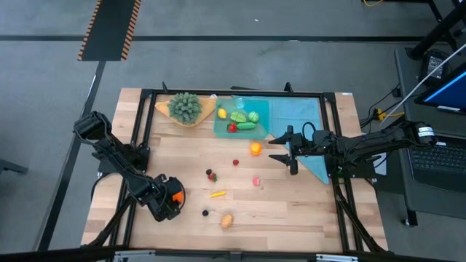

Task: Pick and placing Produce into tupperware
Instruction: Put the pumpkin into the blue bin

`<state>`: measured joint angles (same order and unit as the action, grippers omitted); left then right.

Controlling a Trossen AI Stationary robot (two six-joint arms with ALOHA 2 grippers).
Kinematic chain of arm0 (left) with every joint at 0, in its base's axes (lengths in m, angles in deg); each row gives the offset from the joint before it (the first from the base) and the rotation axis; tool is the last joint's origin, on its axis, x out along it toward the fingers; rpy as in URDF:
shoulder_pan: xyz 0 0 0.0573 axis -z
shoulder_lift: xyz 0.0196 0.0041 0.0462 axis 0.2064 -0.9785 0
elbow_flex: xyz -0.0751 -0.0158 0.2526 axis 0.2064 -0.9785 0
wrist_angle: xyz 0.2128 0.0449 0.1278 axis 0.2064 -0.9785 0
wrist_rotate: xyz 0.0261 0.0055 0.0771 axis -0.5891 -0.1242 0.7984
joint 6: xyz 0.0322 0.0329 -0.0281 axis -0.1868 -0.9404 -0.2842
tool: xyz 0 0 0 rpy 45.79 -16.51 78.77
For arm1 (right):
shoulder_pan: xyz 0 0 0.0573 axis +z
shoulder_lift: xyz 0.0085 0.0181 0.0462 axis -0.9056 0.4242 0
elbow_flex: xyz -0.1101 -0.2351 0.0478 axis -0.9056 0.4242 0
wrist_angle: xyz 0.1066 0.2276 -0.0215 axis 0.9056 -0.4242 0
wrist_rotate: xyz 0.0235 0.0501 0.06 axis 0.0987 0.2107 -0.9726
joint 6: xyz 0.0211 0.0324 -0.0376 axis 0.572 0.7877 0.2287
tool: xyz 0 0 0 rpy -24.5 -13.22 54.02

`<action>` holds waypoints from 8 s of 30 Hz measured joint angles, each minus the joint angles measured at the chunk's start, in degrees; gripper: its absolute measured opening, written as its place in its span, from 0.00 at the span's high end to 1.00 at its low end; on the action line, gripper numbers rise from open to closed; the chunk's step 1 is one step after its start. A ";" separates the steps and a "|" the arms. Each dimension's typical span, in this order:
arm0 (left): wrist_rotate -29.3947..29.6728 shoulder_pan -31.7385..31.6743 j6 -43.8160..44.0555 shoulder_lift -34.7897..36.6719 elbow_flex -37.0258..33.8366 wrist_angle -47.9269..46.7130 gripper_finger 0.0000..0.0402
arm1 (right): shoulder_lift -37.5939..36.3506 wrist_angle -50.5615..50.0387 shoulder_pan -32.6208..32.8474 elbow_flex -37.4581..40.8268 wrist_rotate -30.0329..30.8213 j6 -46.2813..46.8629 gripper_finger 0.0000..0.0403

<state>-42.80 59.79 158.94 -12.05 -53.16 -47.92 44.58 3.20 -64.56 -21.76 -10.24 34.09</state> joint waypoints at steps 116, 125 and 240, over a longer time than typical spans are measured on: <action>-14.44 -46.59 -80.55 51.41 -26.21 43.73 0.42 | -0.02 0.37 0.00 0.02 0.01 1.27 0.32; -22.38 -55.39 -81.63 51.41 -26.21 43.75 0.42 | 0.00 0.36 -0.02 0.02 -0.01 1.25 0.32; -25.41 -75.08 -90.21 -27.17 40.98 -7.25 0.35 | 0.02 -2.47 -0.22 0.02 0.12 -5.88 0.32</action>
<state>-68.22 -15.29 68.73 -39.22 -12.18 -55.17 44.60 0.73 -64.78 -21.75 -10.12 28.21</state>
